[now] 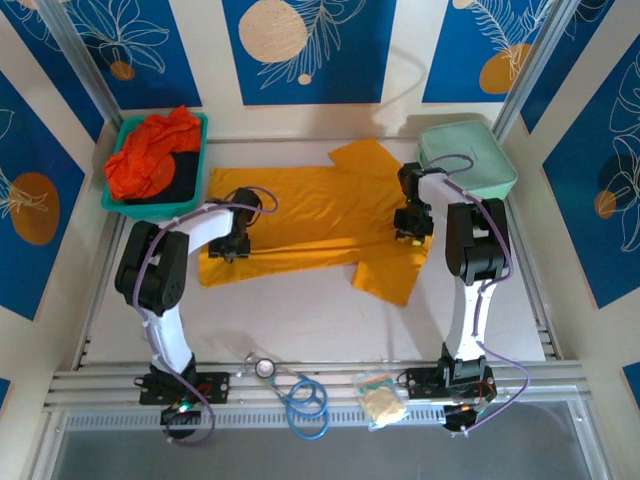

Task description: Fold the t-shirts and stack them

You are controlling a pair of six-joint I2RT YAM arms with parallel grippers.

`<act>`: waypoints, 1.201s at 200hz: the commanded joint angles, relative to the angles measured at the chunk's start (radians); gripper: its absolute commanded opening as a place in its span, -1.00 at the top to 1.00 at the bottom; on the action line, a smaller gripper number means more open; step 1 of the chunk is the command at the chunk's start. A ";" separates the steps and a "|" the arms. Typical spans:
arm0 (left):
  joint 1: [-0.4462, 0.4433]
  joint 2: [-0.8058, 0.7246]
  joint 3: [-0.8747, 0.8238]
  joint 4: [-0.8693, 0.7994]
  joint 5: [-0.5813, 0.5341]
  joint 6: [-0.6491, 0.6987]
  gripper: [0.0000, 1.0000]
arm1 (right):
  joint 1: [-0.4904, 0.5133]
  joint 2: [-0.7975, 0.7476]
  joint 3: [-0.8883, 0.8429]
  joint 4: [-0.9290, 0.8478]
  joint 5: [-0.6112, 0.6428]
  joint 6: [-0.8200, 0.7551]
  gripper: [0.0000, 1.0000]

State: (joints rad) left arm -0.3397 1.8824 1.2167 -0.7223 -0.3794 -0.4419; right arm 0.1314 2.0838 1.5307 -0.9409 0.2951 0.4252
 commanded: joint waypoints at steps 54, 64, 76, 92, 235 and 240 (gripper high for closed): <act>0.013 -0.042 0.087 0.003 -0.034 0.083 -0.05 | -0.023 -0.067 0.022 0.035 -0.055 -0.044 0.37; 0.001 -0.072 0.105 -0.006 -0.018 0.090 -0.06 | -0.018 -0.098 0.020 0.024 -0.064 -0.048 0.37; -0.012 -0.104 0.132 -0.020 -0.008 0.099 -0.08 | -0.014 -0.138 0.020 0.021 -0.084 -0.053 0.36; -0.020 -0.113 0.184 -0.044 0.013 0.110 -0.12 | -0.014 -0.161 0.041 0.019 -0.129 -0.055 0.32; 0.021 0.513 0.816 -0.150 -0.008 0.118 -0.06 | 0.008 0.550 0.926 -0.210 -0.132 -0.197 0.35; 0.021 0.515 0.806 -0.151 -0.001 0.117 -0.05 | 0.008 0.554 0.922 -0.217 -0.126 -0.195 0.37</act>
State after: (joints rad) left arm -0.3328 2.3634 1.9724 -0.7940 -0.3935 -0.3264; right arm 0.1280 2.5904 2.4084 -1.0428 0.1253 0.2596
